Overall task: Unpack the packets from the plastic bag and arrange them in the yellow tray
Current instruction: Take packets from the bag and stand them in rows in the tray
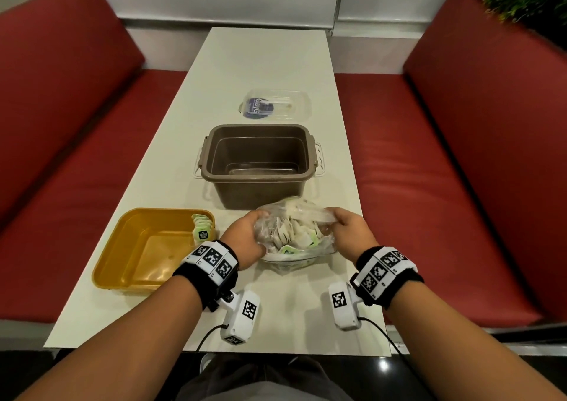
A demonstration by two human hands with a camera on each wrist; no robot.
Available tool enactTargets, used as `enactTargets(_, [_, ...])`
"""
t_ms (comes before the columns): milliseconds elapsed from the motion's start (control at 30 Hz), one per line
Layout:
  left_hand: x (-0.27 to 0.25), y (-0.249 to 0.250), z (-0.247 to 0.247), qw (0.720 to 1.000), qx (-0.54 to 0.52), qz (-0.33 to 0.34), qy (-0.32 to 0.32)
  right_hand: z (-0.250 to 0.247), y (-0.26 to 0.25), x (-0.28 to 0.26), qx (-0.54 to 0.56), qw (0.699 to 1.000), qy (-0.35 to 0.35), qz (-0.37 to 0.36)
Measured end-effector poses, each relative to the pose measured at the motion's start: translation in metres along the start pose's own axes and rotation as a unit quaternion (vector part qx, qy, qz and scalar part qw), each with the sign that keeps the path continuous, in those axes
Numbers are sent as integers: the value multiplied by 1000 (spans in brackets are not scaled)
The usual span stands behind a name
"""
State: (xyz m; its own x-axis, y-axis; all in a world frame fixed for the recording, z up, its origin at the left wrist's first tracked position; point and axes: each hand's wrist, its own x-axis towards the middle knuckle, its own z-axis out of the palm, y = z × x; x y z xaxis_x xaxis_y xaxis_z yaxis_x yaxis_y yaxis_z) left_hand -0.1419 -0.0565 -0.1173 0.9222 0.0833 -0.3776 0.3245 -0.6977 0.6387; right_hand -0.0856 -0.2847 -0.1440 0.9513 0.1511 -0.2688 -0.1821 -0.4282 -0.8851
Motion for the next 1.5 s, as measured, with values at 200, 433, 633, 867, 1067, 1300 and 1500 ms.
enactTargets(200, [6,-1,1,993,110,-35,-38,1,0,-1,49,998,-2,24])
enactTargets(433, [11,14,-2,980,191,-54,18,0,-3,-2,-36,995,-15,-91])
enactTargets(633, [15,13,-11,968,245,8,-53,-2,-5,4,76,997,-26,5])
enactTargets(867, [19,13,1,959,250,9,-131,4,-1,11,-106,991,-78,-9])
enactTargets(1067, [29,11,3,974,194,-14,-113,-1,-4,17,-174,977,-123,-3])
enactTargets(1300, [33,13,11,956,245,-27,-160,-9,-6,15,-224,956,-191,-1])
enactTargets(1500, [22,21,-4,958,232,-59,-156,-19,-1,11,-342,917,-204,19])
